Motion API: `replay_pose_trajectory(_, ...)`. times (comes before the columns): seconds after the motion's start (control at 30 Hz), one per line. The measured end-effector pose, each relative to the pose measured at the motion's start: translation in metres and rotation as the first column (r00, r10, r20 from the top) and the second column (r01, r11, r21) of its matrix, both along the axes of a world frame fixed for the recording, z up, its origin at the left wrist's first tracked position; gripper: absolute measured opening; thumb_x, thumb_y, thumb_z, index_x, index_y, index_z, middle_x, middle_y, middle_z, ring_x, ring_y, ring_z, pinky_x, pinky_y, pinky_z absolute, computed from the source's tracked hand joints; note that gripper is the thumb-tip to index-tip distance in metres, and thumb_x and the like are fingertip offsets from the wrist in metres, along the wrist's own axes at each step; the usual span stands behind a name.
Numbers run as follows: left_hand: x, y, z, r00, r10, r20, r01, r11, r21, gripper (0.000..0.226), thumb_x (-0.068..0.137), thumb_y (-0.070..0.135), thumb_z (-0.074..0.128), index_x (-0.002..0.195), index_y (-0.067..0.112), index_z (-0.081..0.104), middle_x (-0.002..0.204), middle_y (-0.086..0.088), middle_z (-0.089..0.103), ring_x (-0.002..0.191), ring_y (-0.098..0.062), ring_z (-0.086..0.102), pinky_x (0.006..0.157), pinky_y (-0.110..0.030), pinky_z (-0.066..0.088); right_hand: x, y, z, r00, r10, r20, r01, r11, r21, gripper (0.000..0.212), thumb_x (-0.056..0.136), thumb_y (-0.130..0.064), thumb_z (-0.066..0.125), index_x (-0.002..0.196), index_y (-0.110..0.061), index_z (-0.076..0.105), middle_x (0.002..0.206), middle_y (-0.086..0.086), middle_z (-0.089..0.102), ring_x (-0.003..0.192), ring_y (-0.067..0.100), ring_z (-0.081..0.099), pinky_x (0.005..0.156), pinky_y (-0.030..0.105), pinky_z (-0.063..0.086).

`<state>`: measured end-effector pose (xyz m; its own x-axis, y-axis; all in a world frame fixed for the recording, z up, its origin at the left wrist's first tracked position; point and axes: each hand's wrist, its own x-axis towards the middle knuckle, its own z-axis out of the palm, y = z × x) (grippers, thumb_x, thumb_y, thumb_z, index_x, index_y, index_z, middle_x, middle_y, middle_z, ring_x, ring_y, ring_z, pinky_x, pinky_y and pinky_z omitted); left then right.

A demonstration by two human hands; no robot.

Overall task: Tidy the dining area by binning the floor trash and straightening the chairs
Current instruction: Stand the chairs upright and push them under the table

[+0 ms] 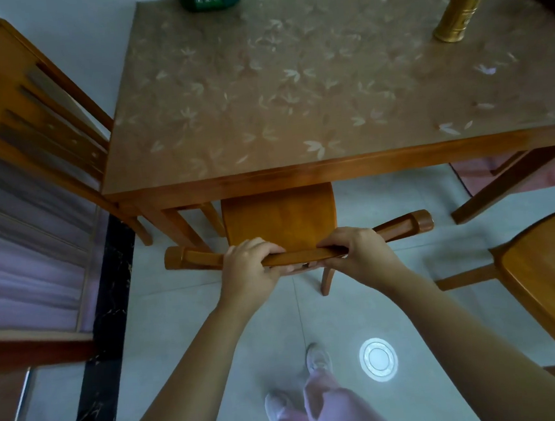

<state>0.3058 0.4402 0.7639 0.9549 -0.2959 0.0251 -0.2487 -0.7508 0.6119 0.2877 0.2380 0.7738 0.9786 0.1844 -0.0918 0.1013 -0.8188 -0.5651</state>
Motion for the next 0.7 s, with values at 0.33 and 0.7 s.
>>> replay_pose_trajectory(0.33,-0.001,-0.004,0.004,0.999,0.039,-0.006,-0.039,0.998,-0.045,0.024,0.07,0.027,0.078,0.09,0.017,0.071,0.088,0.005,0.064,0.088,-0.018,0.057,0.082,-0.032,0.039,0.004,-0.001,0.004,0.997,-0.001,-0.073,0.0,1.0,-0.023,0.025,0.081,-0.024,0.068,0.106,-0.019,0.066,0.097,-0.003,0.066,0.081,0.011,0.058,0.073,0.026,0.051)
replay_pose_trajectory(0.7,-0.003,-0.016,0.008,0.994,0.094,-0.046,-0.096,0.995,-0.04,0.029,0.071,0.028,0.077,0.097,0.016,0.071,0.092,0.005,0.063,0.094,-0.019,0.054,0.088,-0.04,0.045,0.005,-0.009,0.011,0.996,0.064,-0.059,-0.067,0.997,-0.041,0.027,0.081,-0.021,0.068,0.108,-0.016,0.066,0.101,0.002,0.067,0.087,0.018,0.06,0.078,0.033,0.052)
